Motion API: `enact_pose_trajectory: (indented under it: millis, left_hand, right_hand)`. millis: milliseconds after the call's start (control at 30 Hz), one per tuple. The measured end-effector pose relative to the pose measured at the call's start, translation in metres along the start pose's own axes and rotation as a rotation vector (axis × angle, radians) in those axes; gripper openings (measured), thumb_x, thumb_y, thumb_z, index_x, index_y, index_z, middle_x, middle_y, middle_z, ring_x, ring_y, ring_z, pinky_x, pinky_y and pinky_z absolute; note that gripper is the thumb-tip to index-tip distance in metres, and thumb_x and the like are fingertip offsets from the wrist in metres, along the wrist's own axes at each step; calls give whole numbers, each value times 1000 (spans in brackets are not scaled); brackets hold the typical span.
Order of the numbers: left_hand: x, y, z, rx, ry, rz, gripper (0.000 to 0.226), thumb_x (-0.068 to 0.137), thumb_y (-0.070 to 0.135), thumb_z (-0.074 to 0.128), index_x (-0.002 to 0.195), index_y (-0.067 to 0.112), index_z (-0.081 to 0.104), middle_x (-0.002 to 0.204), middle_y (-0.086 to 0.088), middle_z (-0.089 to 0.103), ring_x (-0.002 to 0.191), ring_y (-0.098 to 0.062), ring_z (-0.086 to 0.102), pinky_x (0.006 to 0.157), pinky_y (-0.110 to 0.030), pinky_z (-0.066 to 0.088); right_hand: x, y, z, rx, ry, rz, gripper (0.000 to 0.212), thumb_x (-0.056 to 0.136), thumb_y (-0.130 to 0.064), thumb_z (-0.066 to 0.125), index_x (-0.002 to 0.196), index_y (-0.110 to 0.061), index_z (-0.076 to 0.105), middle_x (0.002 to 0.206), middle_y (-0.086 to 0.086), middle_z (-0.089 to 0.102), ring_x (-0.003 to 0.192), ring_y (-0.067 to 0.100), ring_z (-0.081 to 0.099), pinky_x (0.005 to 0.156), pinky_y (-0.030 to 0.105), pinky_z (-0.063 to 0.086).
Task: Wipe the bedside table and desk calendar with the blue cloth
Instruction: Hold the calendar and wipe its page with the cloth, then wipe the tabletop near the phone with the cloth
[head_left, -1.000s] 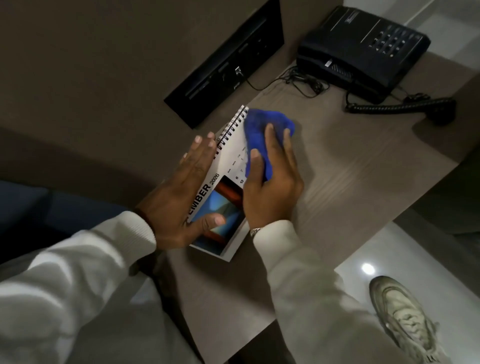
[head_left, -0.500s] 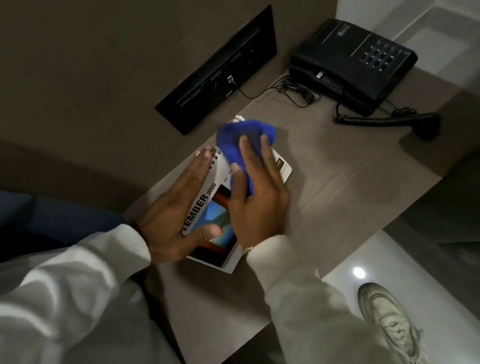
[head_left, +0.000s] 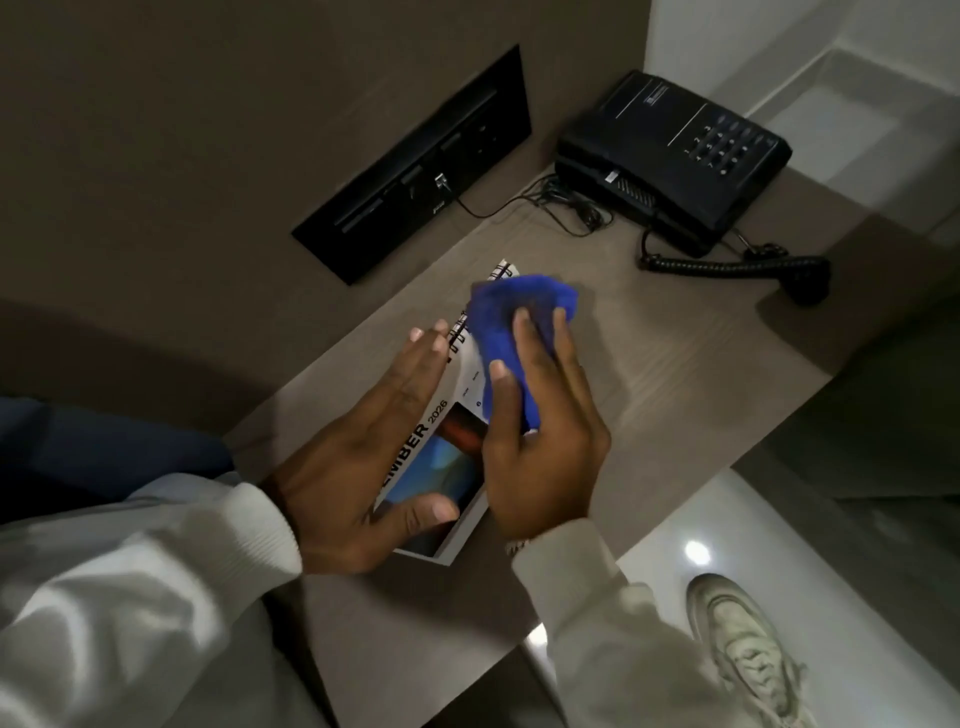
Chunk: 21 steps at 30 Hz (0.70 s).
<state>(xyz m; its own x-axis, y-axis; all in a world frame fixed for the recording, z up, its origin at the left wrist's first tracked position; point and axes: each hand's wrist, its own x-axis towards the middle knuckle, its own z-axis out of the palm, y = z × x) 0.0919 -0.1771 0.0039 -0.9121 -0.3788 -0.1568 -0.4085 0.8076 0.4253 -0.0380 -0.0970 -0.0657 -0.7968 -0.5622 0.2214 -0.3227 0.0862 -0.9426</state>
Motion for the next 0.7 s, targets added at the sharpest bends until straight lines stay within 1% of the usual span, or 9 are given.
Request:
enact_pose_trajectory:
  millis: [67,167,233,267,400,500,567,633,700]
  left_hand:
    - [-1,5,1,-8,1,-4,97,86,66,36,153,11,-7,166,-4,-6,153,-19,0,119,-23,16]
    - [-3,13,4,7,7,-18,95,87,67,35,153,13,-7,166,-2,-6,153,-18,0,117,-31,21]
    - [-4,18,5,65,30,-38,94,88,69,32,154,14,-4,166,-3,-4,153,-19,3,117,-33,24]
    - [-5,20,6,90,37,-43,93,88,70,33,154,15,-4,166,-2,-2,153,-19,4,117,-35,26]
    - [-5,40,8,138,34,-14,91,90,66,37,154,15,-2,166,-3,2,153,-19,5,120,-44,24]
    - [-2,56,14,223,34,22,85,92,60,37,154,11,5,165,-9,10,152,-23,9,117,-44,23]
    - [0,62,16,257,35,7,80,94,57,35,154,11,9,164,-9,14,152,-24,11,116,-46,25]
    - [0,64,18,268,52,-19,74,95,55,30,154,12,12,164,-8,14,152,-24,10,118,-47,23]
    - [-1,66,21,291,71,-60,71,96,53,26,153,12,14,164,-8,14,152,-27,11,120,-49,22]
  right_hand:
    - [12,2,-5,-59,21,113,38,95,-19,60,133,-14,57,148,15,49,131,14,49,106,14,38]
    - [9,10,-17,-223,-135,237,41,97,-20,56,138,-14,52,148,14,50,127,26,57,101,18,31]
    - [3,13,-27,-280,-306,256,42,99,-23,50,140,-14,49,144,15,55,124,31,59,103,20,36]
    - [1,13,-35,-290,-377,250,42,100,-25,46,140,-13,49,139,16,59,121,33,61,105,26,41]
    - [24,6,-82,-395,-458,134,44,94,-29,44,131,-11,59,116,18,72,105,36,68,98,37,52]
    - [59,10,-116,-510,-415,58,37,93,-17,61,129,-11,61,132,19,64,116,36,65,102,42,49]
    - [88,19,-128,-622,-434,-15,40,92,-12,61,131,-13,59,144,19,54,119,40,62,98,45,51]
    - [116,34,-129,-772,-521,-46,45,94,-12,56,138,-20,52,154,15,41,122,42,58,93,48,53]
    - [131,50,-123,-930,-683,-53,51,95,-12,50,145,-24,41,159,13,29,134,41,46,97,49,50]
